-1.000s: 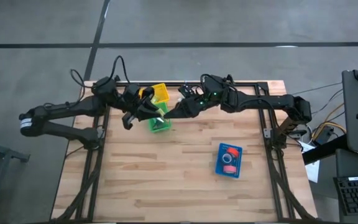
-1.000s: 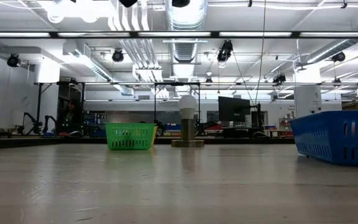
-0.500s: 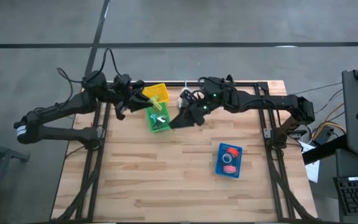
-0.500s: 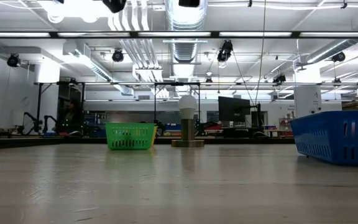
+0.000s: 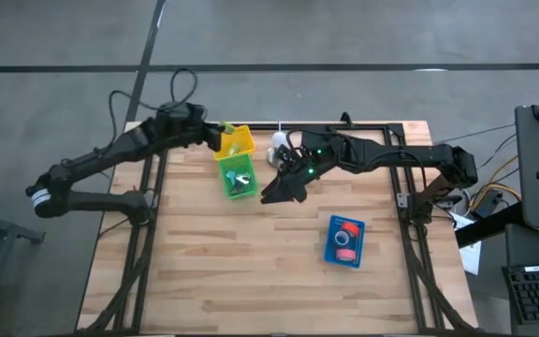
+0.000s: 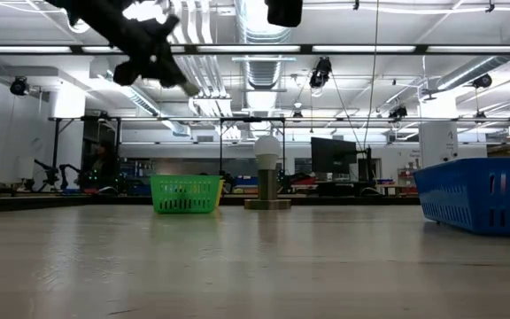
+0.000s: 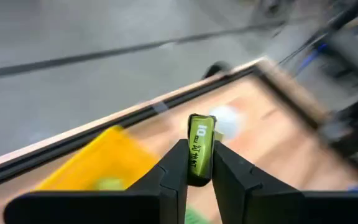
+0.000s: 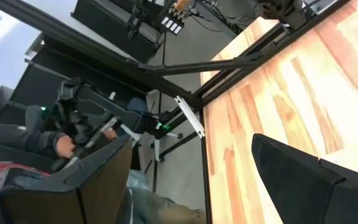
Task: Pick and place Stapler, Stapler remover, tape
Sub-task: Put the light green staple box into the yellow bin, then return to Home Position
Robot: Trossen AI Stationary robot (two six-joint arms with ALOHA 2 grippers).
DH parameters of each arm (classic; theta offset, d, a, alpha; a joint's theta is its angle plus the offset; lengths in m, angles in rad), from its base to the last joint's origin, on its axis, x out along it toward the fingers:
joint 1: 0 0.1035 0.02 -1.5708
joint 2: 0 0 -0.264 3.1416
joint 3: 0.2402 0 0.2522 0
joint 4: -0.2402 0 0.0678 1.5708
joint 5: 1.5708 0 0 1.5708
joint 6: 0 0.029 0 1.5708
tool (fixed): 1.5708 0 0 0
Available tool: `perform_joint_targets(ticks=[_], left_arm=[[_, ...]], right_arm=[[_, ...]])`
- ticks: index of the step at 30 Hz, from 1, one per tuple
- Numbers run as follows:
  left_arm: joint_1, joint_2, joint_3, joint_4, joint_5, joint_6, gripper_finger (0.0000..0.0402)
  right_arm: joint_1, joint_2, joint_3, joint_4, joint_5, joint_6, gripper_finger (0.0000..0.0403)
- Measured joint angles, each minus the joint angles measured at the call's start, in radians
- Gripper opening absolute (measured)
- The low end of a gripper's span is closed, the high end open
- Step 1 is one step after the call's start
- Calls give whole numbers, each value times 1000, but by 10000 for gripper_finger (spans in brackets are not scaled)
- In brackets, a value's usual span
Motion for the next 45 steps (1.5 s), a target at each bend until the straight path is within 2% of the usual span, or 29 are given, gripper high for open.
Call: perform_joint_targets(ticks=[6,12,16,20,25,29,32,34,36,38,41,43,45], left_arm=[[68,158,0,-22,-3,77,64],[108,309,0,-26,56,203,61],[133,393,2,-26,35,204,66],[156,440,2,-29,24,149,90],[160,452,3,-37,103,127,149],[162,434,3,-55,197,75,189],[159,381,3,-45,323,37,198],[147,340,3,-20,424,26,193],[123,286,3,-4,484,25,173],[92,225,3,-3,491,18,141],[18,120,3,33,469,19,72],[-48,53,3,59,435,39,25],[-120,1,3,82,384,37,10]], right_arm=[[11,0,0,1,46,-22,326],[14,-2,0,3,47,-30,319],[14,-2,0,11,50,-33,315],[27,-2,0,1,49,8,313],[28,6,1,-7,53,27,309],[26,7,1,-7,156,-34,294],[23,7,1,-7,206,-70,264],[16,7,1,-7,228,-87,227],[4,6,1,-7,238,-122,177],[-8,5,1,-7,245,-184,120],[-34,5,0,-15,258,-264,33],[-49,5,0,-20,278,-320,20],[-66,5,-2,-22,282,-376,19]])
